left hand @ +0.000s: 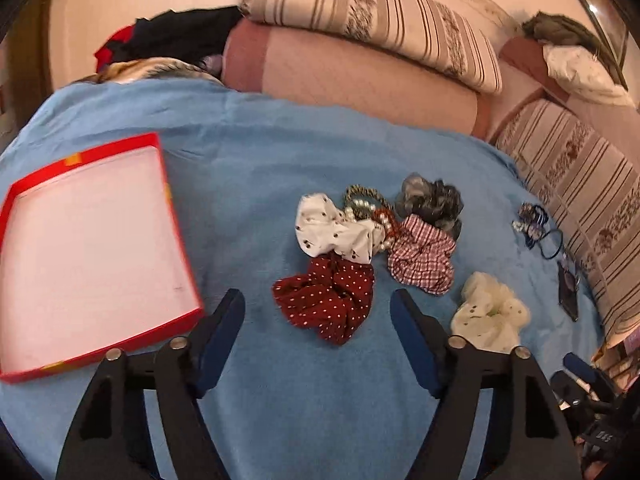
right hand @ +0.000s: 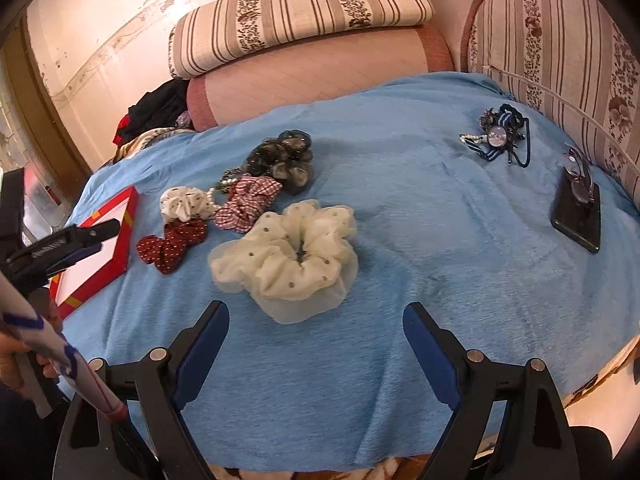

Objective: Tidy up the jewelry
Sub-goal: 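Grasp the dark red polka-dot scrunchie with left tool while right grasps cream scrunchie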

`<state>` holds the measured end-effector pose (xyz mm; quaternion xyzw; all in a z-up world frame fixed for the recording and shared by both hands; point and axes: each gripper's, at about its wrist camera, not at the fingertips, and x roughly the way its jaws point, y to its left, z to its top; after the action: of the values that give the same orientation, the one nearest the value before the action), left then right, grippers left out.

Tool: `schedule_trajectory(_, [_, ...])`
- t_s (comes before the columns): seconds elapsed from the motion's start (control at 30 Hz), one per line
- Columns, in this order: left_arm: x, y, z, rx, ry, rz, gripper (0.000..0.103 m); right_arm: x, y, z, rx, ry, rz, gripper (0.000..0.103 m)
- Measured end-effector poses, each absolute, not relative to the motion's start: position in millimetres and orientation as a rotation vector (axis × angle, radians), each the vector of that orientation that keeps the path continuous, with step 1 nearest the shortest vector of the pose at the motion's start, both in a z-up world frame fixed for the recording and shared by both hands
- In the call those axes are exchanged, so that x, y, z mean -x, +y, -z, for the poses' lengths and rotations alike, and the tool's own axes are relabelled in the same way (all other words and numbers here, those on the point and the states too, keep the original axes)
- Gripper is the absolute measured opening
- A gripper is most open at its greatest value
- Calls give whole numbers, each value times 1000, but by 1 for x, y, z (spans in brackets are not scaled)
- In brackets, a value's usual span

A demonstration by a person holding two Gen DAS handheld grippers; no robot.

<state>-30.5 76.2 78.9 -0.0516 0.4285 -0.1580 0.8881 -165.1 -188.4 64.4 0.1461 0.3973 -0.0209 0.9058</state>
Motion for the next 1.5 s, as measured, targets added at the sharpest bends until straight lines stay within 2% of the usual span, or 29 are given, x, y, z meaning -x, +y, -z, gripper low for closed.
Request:
schedule_trajectory(0.1, [19,68,-61,81,928,341,68,162,-191,-59,-301,834,50,92])
schedule_trajectory(0.37, [-10,54,-28,71,998,373,67,149,-194,-50,-318,865,58,91])
schedule_trajectory(0.43, [-14,53,-21,73,1018,383,53,146,-193,-50,-314,866,63,91])
schedule_trajectory(0.57, [-15,48,-15,63,1024,393,42,141,-192,-51,-312,865,65,91])
schedule_trajectory(0.6, [-14,47,-15,67,1024,400,28,139,-192,-51,-314,864,65,91])
schedule_trajectory(0.63, [-13,48,-16,80,1023,407,18,137,-192,-51,-318,864,64,91])
schedule_trajectory(0.97, [6,49,-36,80,956,461,18,94,-207,-37,-430,907,51,90])
schedule_trajectory(1.03, [8,50,-38,74,949,471,18,83,-207,-28,-435,938,58,74])
schedule_trajectory(1.07, [9,50,-39,70,946,472,18,79,-207,-23,-433,956,72,69])
schedule_trajectory(1.1, [10,50,-40,66,945,471,18,75,-207,-18,-445,964,72,57])
schedule_trajectory(1.13, [11,50,-40,64,946,475,18,73,-206,-15,-448,969,62,36])
schedule_trajectory(1.17, [11,51,-41,63,945,478,18,71,-204,-11,-437,988,58,27])
schedule_trajectory(1.2, [12,51,-41,61,943,476,18,72,-204,-9,-435,992,58,25])
schedule_trajectory(1.23, [13,52,-41,61,942,477,18,74,-203,-11,-433,981,55,17])
schedule_trajectory(1.5, [19,54,-56,74,885,496,18,92,-195,-43,-349,864,60,13])
